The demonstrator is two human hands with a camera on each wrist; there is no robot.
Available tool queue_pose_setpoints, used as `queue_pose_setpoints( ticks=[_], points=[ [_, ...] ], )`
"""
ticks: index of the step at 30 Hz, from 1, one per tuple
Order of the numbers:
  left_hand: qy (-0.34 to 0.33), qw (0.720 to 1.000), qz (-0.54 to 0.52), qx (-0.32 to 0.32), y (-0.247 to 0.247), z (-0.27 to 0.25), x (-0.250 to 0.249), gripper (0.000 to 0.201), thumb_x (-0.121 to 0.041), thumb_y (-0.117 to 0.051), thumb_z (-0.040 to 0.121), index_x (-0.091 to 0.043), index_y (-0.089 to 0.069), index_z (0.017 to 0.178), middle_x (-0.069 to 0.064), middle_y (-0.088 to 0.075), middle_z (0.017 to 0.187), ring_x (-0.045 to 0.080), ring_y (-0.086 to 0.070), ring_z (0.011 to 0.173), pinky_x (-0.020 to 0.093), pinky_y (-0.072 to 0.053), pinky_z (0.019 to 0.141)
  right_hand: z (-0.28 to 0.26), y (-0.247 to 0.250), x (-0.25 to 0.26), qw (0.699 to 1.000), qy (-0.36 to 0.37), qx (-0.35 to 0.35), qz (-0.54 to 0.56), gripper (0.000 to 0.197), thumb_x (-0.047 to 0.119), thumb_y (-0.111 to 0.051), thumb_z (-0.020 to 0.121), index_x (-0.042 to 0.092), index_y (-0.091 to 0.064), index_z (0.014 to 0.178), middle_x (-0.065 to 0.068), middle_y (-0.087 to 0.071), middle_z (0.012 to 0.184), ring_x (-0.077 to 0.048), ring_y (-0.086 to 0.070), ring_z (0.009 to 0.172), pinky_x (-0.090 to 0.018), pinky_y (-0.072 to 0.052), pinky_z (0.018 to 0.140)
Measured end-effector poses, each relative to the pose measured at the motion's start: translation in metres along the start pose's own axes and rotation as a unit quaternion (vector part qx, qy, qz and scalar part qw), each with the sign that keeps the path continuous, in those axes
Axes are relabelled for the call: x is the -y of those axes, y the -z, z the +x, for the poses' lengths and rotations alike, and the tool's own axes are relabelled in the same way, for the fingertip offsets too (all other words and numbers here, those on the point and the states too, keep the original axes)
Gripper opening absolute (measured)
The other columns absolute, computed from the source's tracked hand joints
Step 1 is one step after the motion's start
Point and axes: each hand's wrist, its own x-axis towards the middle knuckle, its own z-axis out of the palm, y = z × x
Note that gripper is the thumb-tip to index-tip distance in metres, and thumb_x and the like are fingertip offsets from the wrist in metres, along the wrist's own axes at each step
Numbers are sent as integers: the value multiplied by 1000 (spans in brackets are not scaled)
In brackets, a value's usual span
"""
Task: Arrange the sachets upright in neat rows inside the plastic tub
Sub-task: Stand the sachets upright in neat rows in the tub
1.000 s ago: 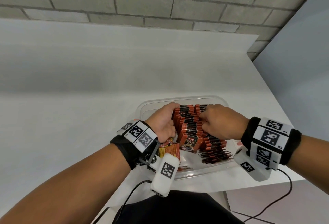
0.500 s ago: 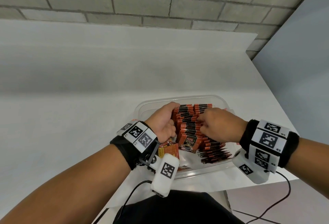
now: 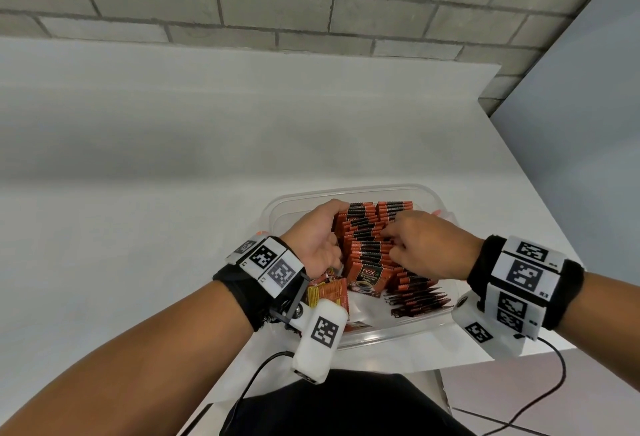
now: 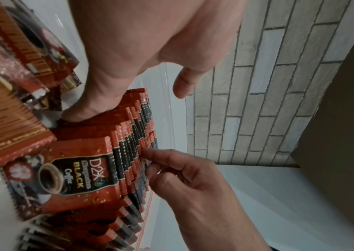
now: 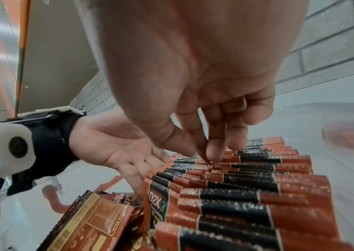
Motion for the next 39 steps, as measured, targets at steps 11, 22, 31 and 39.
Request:
queue_pose_setpoints(
  ticks=[11,22,31,39],
  points=[
    [9,1000,10,-3,1,2,0,26,-33,-45,96,-10,-51,85,14,-61,83,33,-58,93,51,-38,104,-22,5,18,988,58,145,-14,23,24,-52,90,21,-73,102,30,-67,82,6,-60,78,-19,-50,75],
    [20,1000,15,4,-1,1,0,26,-33,-43,98,-9,-52,90,18,-62,100,43,-55,112,60,-26,110,-11,-11,17,970,16,211,-119,32,33,-47,90,7,-66,95,-10,-66,90,-25,-59,80,-34,-50,71],
    [16,1000,-13,-10,-4,3,1,23,-31,-46,96,-10,-51,88,14,-58,87,32,-58,85,55,-31,108,-10,-15,21,977,9,197,-83,30,32,-49,90,6,-63,92,-6,-61,84,-22,-54,76,-30,-45,67],
    [25,1000,-11,-3,-3,3,2,24,-32,-47,96,-9,-51,90,14,-58,88,36,-57,99,58,-32,106,-13,-16,23,975,21,210,-63,28,31,-49,90,6,-60,82,-4,-57,76,-20,-50,70,-30,-42,64]
  ],
)
